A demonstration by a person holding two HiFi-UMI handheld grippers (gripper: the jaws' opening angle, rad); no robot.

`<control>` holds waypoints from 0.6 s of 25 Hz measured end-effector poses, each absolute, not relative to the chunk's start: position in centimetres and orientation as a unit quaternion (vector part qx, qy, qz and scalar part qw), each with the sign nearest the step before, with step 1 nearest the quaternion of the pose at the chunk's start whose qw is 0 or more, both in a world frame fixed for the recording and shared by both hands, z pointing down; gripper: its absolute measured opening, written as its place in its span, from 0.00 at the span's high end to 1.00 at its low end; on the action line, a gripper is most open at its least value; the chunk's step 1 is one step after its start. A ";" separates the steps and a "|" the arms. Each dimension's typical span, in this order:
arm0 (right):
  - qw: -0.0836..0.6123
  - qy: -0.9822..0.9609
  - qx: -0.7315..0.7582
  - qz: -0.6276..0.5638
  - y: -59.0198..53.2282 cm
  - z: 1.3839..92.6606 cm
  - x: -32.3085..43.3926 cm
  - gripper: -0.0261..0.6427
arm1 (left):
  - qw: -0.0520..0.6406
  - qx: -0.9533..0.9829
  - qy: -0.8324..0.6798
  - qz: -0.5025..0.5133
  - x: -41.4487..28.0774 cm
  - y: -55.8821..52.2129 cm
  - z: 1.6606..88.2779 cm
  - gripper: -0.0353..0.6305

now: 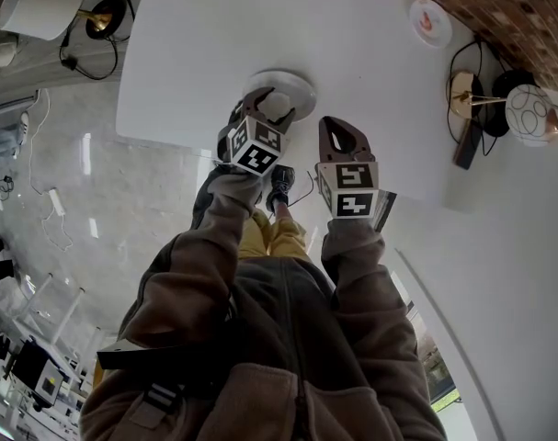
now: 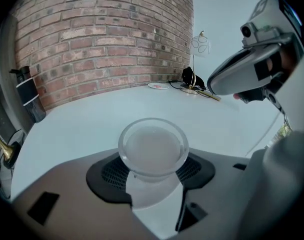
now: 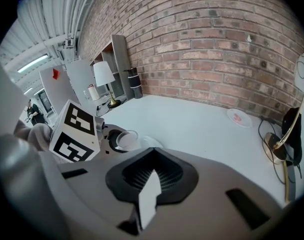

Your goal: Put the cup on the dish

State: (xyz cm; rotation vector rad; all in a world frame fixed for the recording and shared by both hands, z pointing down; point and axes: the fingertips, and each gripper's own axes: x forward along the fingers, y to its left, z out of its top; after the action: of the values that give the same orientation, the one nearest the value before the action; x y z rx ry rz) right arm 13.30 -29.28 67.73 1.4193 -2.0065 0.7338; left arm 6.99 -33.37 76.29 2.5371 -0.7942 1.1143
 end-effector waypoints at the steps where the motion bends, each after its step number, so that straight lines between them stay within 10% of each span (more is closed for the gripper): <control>1: 0.284 -0.749 0.530 0.276 -29.3 67.7 13.3 0.96 | 0.130 0.873 -0.274 0.383 7.0 -33.5 76.4 0.56; 15: 0.283 -0.746 0.532 0.285 -28.9 68.4 13.5 0.96 | 0.124 0.873 -0.276 0.383 7.3 -34.4 77.2 0.56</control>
State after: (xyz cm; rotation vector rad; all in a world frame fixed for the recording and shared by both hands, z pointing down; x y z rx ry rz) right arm 13.47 -28.94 68.35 1.4250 -1.9965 0.7619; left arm 7.28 -34.40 77.23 2.5456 -0.8045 1.1166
